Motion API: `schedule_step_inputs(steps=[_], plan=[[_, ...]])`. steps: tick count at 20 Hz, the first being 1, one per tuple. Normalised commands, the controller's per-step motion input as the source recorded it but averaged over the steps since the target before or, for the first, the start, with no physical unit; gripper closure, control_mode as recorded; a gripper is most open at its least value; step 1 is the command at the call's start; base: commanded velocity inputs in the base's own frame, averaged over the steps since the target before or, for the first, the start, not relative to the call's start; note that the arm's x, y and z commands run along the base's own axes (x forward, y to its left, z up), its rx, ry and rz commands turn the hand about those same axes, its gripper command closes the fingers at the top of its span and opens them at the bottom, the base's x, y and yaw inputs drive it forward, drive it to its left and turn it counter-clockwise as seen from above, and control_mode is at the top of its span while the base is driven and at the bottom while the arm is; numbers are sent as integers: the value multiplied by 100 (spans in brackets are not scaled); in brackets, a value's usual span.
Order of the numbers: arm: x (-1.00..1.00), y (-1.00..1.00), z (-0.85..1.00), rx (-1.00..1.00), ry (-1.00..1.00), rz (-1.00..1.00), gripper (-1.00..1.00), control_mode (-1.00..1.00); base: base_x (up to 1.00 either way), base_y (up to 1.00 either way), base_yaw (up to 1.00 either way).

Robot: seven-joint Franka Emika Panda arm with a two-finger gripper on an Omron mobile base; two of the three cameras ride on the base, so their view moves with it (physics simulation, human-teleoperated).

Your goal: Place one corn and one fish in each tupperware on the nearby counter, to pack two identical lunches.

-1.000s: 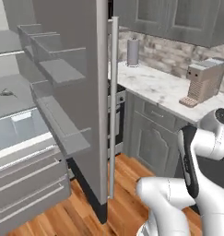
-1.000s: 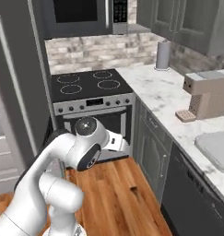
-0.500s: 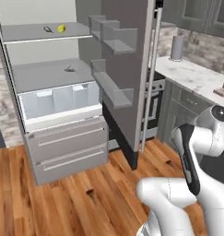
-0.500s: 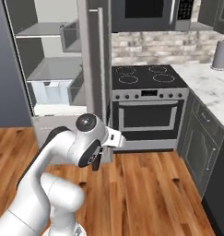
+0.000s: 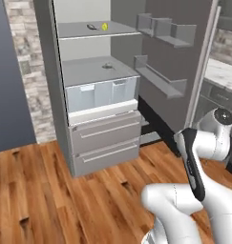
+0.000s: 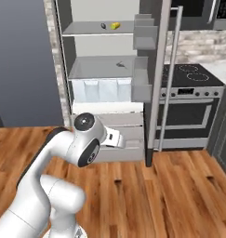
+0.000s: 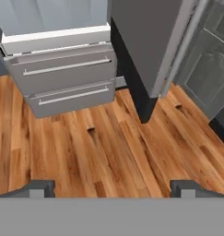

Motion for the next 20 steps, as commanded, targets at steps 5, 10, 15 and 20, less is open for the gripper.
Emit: schedule_step_inputs(steps=[5,10,15,20], plan=[[0,0,0,0,0,0,-100,100,93,54,6],[0,0,0,0,0,0,-100,100,100,-23,-3],[0,0,0,0,0,0,-100,100,100,-29,0],[0,0,0,0,0,0,-100,100,100,4,8]])
